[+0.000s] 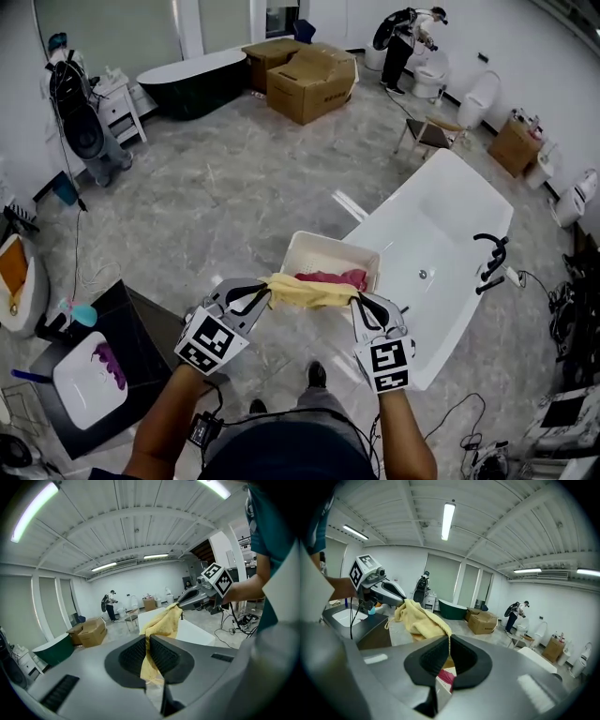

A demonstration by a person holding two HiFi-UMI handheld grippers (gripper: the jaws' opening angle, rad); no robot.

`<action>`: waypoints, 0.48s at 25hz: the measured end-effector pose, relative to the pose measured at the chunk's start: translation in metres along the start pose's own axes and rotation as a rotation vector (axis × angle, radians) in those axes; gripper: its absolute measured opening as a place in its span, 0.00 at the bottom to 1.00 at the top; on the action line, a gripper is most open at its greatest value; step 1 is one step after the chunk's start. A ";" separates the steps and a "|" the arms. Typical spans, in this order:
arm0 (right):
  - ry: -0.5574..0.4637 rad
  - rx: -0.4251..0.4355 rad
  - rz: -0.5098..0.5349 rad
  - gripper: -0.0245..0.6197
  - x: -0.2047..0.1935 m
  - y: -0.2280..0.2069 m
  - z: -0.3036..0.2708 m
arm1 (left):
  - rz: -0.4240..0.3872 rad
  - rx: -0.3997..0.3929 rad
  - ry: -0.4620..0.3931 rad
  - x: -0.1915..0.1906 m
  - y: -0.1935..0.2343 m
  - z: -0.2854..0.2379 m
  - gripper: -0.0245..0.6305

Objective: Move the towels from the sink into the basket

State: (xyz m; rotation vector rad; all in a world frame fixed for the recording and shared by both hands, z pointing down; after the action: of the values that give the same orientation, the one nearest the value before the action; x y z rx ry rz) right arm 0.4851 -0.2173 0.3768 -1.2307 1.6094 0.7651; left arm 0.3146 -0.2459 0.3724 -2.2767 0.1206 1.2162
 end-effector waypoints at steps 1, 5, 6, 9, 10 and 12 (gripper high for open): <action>0.001 0.005 0.001 0.07 0.003 -0.008 -0.005 | 0.001 0.003 0.007 0.001 0.005 -0.009 0.09; 0.016 0.006 0.012 0.07 0.009 -0.043 -0.032 | 0.021 0.017 0.007 0.002 0.023 -0.044 0.09; 0.022 0.009 0.011 0.07 0.008 -0.049 -0.040 | 0.030 0.017 0.013 -0.002 0.027 -0.052 0.09; 0.048 0.016 0.002 0.07 -0.002 -0.065 -0.066 | 0.061 0.008 0.036 -0.018 0.036 -0.081 0.09; 0.058 0.017 -0.003 0.07 -0.007 -0.071 -0.074 | 0.070 0.005 0.043 -0.023 0.038 -0.090 0.09; 0.078 0.018 -0.014 0.07 -0.017 -0.083 -0.090 | 0.085 -0.002 0.057 -0.033 0.041 -0.109 0.09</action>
State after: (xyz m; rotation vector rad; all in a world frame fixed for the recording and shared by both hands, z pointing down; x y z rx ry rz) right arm 0.5384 -0.3150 0.4307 -1.2711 1.6652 0.7005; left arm 0.3628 -0.3417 0.4284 -2.3298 0.2394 1.1945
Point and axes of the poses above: the fingertips, and each gripper's own axes: z backward along the fingers, y to its left, x out of its top, the point moved 1 cm from there along z, backward along the fingers, and after that the axes turned 15 degrees about -z, right-handed, at the moved point
